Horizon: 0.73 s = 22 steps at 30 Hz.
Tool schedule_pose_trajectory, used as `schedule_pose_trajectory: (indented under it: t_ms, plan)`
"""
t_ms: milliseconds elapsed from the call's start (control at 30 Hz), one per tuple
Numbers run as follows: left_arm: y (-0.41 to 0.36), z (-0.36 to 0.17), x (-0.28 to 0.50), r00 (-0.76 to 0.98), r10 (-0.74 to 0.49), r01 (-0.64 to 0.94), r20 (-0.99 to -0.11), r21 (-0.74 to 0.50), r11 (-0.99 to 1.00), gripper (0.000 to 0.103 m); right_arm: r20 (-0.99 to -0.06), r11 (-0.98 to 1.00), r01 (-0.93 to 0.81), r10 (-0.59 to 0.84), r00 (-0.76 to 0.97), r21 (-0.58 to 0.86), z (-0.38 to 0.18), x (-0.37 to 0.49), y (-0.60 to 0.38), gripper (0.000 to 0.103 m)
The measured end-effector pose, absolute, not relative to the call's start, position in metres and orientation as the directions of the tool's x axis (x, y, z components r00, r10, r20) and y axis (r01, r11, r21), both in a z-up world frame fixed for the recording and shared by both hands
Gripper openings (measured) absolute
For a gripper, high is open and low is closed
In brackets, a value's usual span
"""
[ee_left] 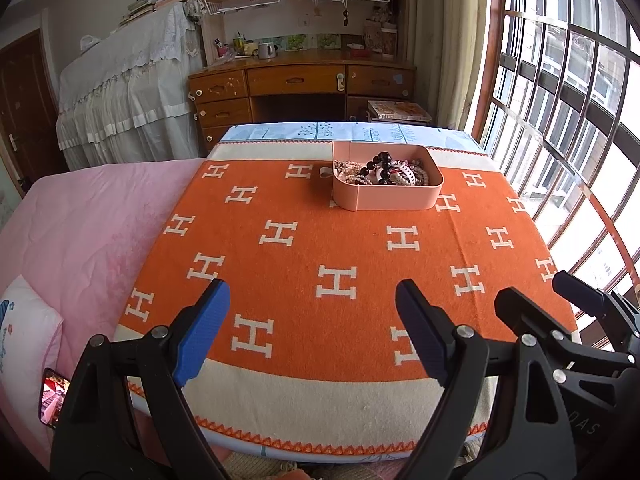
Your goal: Organize jewelry
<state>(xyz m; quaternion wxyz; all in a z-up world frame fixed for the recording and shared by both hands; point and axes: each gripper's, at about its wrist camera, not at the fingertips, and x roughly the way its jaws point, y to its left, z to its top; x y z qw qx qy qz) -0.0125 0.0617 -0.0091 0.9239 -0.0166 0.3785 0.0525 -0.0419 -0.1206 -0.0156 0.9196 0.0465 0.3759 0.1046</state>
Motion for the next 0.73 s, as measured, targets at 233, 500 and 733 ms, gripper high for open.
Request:
schedule_pose_trajectory:
  t_ms: [233, 500, 733]
  plan:
    - [0.0637, -0.0122, -0.0104, 0.701, 0.083, -0.107, -0.708, 0.011, 0.994, 0.083, -0.688, 0.973, -0.157, 0.229, 0.689, 0.166, -0.0246, -0.0454, -0.1191, 0.087]
    - [0.0629, -0.0111, -0.0089, 0.699, 0.084, -0.107, -0.710, 0.012, 0.994, 0.083, -0.695, 0.973, -0.154, 0.230, 0.681, 0.172, -0.0245, -0.0446, -0.1203, 0.087]
    - [0.0631, -0.0105, -0.0086, 0.698, 0.083, -0.106, -0.711, 0.013, 0.994, 0.083, -0.697, 0.973, -0.154, 0.232, 0.679, 0.174, -0.0239, -0.0449, -0.1200, 0.087]
